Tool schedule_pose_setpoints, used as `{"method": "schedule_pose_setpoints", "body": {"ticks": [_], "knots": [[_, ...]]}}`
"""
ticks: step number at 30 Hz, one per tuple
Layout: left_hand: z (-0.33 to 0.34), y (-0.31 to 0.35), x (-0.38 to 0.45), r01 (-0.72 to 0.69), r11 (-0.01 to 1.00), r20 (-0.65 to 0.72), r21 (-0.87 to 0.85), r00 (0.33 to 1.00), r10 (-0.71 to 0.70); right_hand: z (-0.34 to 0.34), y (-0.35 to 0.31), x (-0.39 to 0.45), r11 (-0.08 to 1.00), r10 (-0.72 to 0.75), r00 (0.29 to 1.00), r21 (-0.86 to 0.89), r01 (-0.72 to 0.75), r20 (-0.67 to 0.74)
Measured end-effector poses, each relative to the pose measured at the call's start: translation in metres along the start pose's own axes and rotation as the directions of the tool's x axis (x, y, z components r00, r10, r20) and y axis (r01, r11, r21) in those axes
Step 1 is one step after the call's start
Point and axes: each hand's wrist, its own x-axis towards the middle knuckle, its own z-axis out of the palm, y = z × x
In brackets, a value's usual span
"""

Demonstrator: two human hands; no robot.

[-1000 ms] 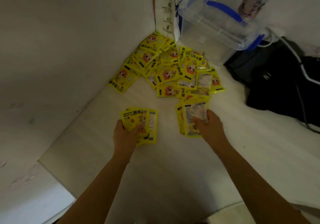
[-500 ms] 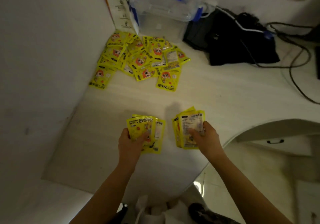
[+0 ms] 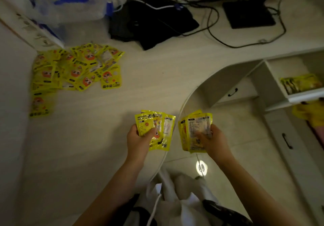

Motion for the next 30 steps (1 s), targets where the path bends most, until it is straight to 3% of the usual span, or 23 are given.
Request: {"method": "schedule_pose_setpoints", "body": {"ticks": [10,18,30], "knots": [[0.139,-0.015,-0.068,-0.031,0.982,0.196,0.187,0.98,-0.007,-0.122,0.114,-0.032,0.954,0.217,0.969,0.235,-0.184,-0.121],[0.26,-0.037,-0.138,-0.017,0.975,0.285,0.223,0.957,-0.049,-0.224,0.199,-0.035,0.935,0.303,0.935,0.247,-0.253,-0.187],[0.39,-0.03,-0.16,0.032,0.974,0.356,0.226,0.928,-0.113,-0.313,0.252,0.002,0.887,0.397,0.869,0.368,-0.28,-0.295]]}}
